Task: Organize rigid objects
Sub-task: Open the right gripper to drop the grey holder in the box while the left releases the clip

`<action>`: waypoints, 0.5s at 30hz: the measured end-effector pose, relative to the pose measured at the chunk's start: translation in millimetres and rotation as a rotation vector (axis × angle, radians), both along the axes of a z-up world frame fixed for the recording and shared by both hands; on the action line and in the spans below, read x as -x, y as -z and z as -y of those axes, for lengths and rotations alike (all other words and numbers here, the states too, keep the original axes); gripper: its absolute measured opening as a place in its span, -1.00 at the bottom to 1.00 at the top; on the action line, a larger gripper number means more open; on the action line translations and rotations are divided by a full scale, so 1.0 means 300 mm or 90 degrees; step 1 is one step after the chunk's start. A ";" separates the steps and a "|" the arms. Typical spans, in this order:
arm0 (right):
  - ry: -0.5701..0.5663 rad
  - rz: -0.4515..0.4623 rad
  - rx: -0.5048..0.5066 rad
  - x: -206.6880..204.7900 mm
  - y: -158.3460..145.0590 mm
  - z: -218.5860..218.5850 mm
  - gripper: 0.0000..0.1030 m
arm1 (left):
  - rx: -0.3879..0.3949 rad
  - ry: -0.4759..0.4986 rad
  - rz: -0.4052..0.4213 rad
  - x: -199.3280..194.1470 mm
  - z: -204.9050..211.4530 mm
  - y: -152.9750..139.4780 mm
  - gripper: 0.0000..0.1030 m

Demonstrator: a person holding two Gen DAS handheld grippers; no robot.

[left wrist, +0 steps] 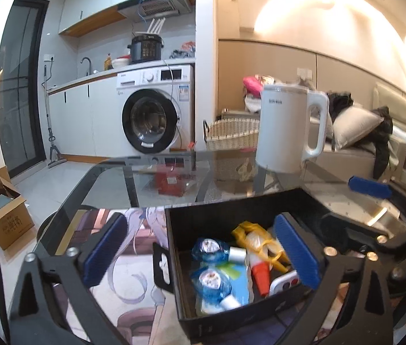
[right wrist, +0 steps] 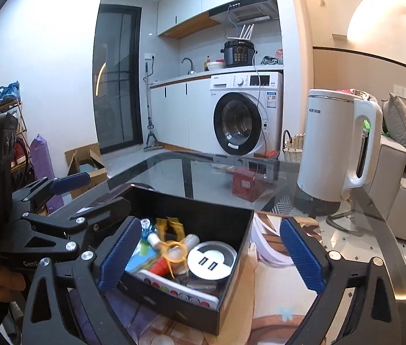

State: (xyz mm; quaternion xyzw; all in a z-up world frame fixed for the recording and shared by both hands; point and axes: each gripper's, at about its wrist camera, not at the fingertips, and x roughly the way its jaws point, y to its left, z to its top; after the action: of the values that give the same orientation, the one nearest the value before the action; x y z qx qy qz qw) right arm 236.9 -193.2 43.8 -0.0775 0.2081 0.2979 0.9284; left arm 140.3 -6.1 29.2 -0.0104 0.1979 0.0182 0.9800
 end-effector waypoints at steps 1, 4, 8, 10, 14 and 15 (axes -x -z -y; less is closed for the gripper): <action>0.000 -0.004 0.005 0.005 -0.002 0.005 0.99 | 0.000 0.005 -0.009 0.004 0.002 0.001 1.00; 0.002 -0.004 0.011 0.023 -0.014 0.019 0.99 | 0.004 0.015 -0.014 0.026 0.004 -0.007 1.00; 0.000 -0.011 0.020 0.044 -0.022 0.037 0.99 | 0.005 0.012 -0.005 0.072 0.000 -0.028 1.00; 0.008 -0.015 0.021 0.054 -0.025 0.047 0.99 | 0.004 0.012 -0.001 0.098 -0.003 -0.040 1.00; 0.012 -0.024 0.018 0.102 -0.020 0.065 0.99 | -0.002 0.009 0.006 0.152 -0.002 -0.053 1.00; 0.010 -0.024 0.020 0.111 -0.019 0.067 0.99 | -0.003 0.007 0.007 0.167 -0.001 -0.055 1.00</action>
State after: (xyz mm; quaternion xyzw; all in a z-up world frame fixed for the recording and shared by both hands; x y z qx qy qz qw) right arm 203.6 -213.2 49.6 -0.0850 0.2310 0.2885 0.9253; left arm 90.1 -5.7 45.8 -0.0070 0.1929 0.0133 0.9811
